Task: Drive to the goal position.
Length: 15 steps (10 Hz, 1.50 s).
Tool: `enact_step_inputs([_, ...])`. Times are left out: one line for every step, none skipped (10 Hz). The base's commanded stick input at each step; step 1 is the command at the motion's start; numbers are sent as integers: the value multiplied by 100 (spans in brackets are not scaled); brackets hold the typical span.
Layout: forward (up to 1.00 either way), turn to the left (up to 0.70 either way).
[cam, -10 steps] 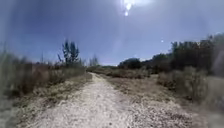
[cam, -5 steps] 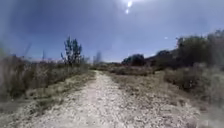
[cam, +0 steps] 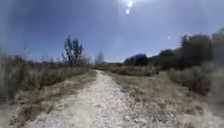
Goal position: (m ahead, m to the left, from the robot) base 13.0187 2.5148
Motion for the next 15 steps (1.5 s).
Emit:
enact_step_inputs([70,0])
enact_step_inputs([70,0])
enact_step_inputs([70,0])
enact_step_inputs([70,0])
enact_step_inputs([70,0])
enact_step_inputs([70,0])
enact_step_inputs([70,0])
enact_step_inputs([70,0])
enact_step_inputs([70,0])
enact_step_inputs([70,0])
enact_step_inputs([70,0])
enact_step_inputs([70,0])
enact_step_inputs([70,0])
enact_step_inputs([70,0])
enact_step_inputs([70,0])
